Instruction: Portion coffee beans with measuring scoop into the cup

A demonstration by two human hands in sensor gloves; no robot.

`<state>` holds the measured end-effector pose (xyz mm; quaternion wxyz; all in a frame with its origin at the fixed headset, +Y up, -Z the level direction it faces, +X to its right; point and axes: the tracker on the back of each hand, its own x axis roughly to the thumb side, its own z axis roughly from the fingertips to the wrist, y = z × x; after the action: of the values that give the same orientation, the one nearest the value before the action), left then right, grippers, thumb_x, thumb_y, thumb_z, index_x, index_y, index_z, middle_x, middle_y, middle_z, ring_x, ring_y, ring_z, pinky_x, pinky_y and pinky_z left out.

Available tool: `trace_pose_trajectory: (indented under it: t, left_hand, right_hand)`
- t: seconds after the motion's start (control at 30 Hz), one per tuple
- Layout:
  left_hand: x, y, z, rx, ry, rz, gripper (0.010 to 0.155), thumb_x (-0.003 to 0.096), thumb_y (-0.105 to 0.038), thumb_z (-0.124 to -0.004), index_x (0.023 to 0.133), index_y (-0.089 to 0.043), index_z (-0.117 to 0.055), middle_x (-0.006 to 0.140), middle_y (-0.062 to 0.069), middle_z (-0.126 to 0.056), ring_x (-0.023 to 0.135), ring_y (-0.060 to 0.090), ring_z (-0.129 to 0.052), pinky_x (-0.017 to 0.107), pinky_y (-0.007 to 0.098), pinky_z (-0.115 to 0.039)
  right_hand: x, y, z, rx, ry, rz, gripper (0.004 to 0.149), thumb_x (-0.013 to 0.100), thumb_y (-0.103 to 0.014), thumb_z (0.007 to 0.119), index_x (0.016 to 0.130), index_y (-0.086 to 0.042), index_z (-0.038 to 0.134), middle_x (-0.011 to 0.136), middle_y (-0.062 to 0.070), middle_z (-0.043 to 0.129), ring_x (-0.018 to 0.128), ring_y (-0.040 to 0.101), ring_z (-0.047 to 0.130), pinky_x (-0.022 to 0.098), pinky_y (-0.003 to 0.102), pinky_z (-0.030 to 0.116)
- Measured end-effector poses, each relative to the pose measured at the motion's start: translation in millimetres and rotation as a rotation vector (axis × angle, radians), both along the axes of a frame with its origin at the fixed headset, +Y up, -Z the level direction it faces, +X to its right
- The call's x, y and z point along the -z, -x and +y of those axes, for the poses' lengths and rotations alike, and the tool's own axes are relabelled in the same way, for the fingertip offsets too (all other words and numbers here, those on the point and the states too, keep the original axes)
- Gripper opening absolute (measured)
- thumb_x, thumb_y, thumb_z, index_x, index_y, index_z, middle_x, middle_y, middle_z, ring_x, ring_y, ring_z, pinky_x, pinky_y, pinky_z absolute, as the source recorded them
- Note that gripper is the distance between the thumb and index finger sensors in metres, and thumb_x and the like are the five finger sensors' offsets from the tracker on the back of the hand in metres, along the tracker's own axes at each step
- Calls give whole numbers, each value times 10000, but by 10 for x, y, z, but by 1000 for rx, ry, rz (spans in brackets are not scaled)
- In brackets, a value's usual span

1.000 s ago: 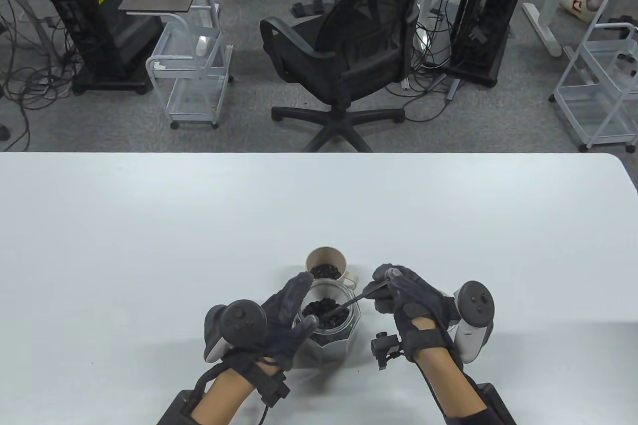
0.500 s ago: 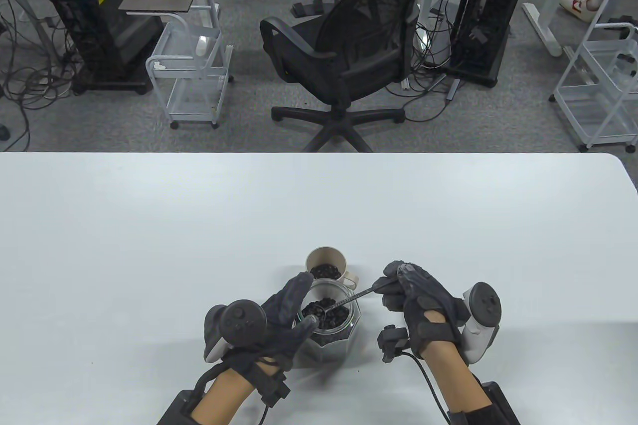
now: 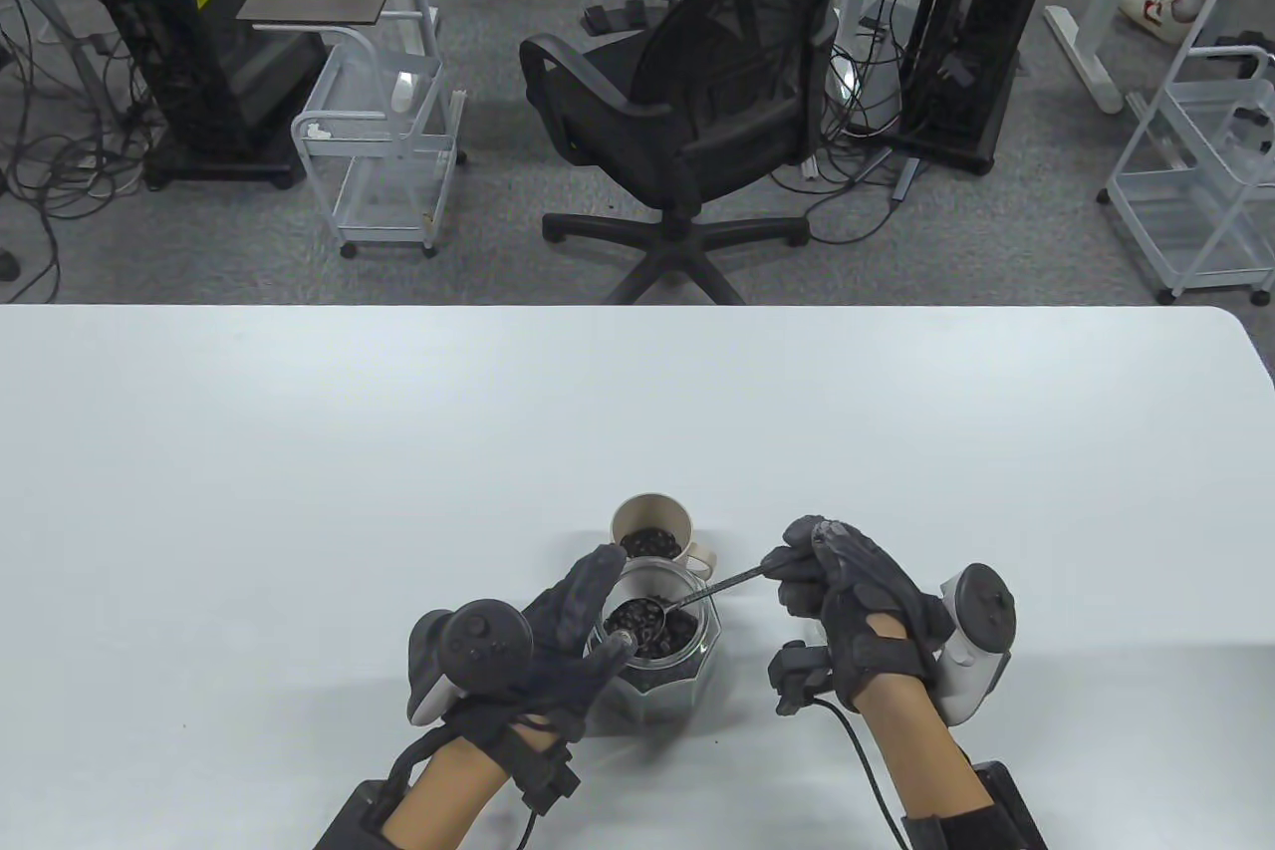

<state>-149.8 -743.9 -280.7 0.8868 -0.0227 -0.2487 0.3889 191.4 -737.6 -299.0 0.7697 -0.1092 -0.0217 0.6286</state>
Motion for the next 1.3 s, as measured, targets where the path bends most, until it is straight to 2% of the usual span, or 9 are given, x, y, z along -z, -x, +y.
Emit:
trace_pose_trajectory:
  t: [0.47, 0.63, 0.8, 1.0, 1.3]
  left_hand:
    - [1, 2, -2, -2, 2, 0, 868, 463, -749, -520, 1147, -255, -316, 1166, 225, -499, 991, 548, -674, 682, 699, -508]
    - [0, 1, -3, -3, 3, 0, 868, 463, -749, -519, 1147, -256, -313, 1167, 223, -497, 992, 547, -674, 683, 699, -508]
    - [0, 1, -3, -4, 3, -1, 868, 462, -749, -520, 1147, -257, -315, 1166, 225, -498, 991, 548, -673, 682, 699, -508]
    - [1, 2, -3, -3, 3, -2, 868, 462, -749, -519, 1147, -257, -314, 1165, 225, -500, 991, 547, -675, 682, 699, -509]
    - [1, 2, -3, -3, 5, -2, 869, 462, -748, -521, 1147, -256, -313, 1165, 224, -500, 990, 548, -675, 681, 700, -508]
  right_hand:
    - [-46, -75, 24, 150, 20, -36, 411, 534, -340, 749, 821, -54, 818, 594, 215, 972, 372, 339, 996, 371, 519, 782]
    - [-77, -82, 23, 235, -2, -91, 419, 541, -352, 737, 840, -65, 800, 629, 210, 959, 413, 347, 993, 396, 526, 776]
    - [-69, -73, -5, 299, -17, -73, 433, 558, -362, 708, 893, -91, 744, 722, 202, 912, 528, 366, 961, 470, 546, 739]
    - [-53, -66, -41, 290, -19, -84, 445, 558, -340, 701, 924, -87, 705, 781, 219, 868, 611, 404, 936, 514, 576, 713]
    - [-18, -59, -130, 242, -2, -85, 452, 550, -312, 711, 934, -75, 696, 809, 242, 845, 650, 446, 919, 530, 597, 700]
